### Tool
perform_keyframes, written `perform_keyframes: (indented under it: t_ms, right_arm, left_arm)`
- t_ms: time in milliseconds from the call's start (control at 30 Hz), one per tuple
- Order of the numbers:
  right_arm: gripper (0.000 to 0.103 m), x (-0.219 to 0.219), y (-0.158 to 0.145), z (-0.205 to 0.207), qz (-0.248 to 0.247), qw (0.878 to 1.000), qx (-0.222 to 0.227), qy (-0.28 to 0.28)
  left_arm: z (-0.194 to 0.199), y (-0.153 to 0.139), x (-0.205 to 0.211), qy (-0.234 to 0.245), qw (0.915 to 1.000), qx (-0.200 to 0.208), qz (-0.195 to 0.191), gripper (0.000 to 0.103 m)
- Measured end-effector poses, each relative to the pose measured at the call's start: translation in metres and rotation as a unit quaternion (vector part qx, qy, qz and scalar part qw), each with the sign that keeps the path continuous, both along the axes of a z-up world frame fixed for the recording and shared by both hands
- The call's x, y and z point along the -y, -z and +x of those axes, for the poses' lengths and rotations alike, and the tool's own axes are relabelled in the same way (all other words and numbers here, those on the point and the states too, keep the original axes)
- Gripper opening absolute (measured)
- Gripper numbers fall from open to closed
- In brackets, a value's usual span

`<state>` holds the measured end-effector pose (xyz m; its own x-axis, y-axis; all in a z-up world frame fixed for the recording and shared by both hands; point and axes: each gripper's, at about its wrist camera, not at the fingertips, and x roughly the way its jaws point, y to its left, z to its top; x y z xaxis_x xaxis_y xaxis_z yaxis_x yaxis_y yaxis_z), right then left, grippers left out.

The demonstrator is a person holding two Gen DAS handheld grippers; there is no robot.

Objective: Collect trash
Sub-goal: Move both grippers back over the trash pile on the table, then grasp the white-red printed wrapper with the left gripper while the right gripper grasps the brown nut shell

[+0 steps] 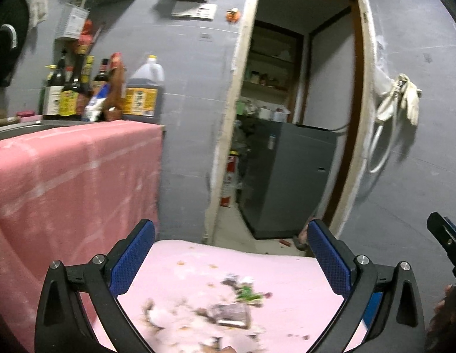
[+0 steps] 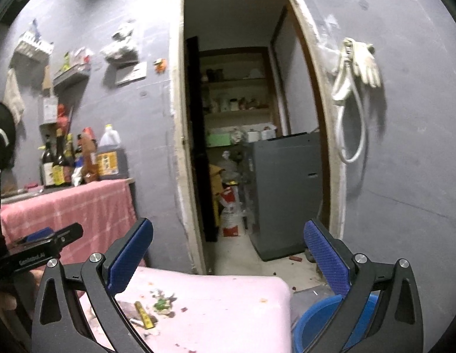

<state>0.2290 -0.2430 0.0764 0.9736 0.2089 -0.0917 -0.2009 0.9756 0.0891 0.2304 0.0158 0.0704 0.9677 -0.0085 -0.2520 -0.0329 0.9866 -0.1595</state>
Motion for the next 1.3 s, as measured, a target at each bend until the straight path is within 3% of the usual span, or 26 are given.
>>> perform_keyframes:
  t_ms: [333,567,800,1167,1300]
  right_arm:
    - [0.103,-0.042,0.035,0.025,-0.028,0.997,-0.060,-0.046]
    - [0.103,-0.056,0.070,0.050,-0.055,0.988,-0.130,-0.060]
    - [0.103,-0.052,0.103,0.068,-0.071,0.977,-0.191,-0.059]
    - [0.103,-0.044,0.128,0.099,-0.078,0.965,-0.247,-0.050]
    - [0.103,-0.042,0.132,0.107,-0.075,0.961,-0.260,-0.050]
  left_arm:
    - [-0.001,0.040,-0.040,-0.028,0.9981,-0.054,-0.005,0.101]
    - [0.011,0.076,-0.042,-0.004,0.9944,-0.105,-0.015,0.101]
    - [0.032,0.120,-0.023,0.027,0.9837,-0.177,-0.013,0.101]
    - [0.068,0.140,-0.004,0.064,0.9723,-0.225,-0.003,0.101]
    - [0.082,0.141,0.000,0.075,0.9702,-0.230,-0.014,0.093]
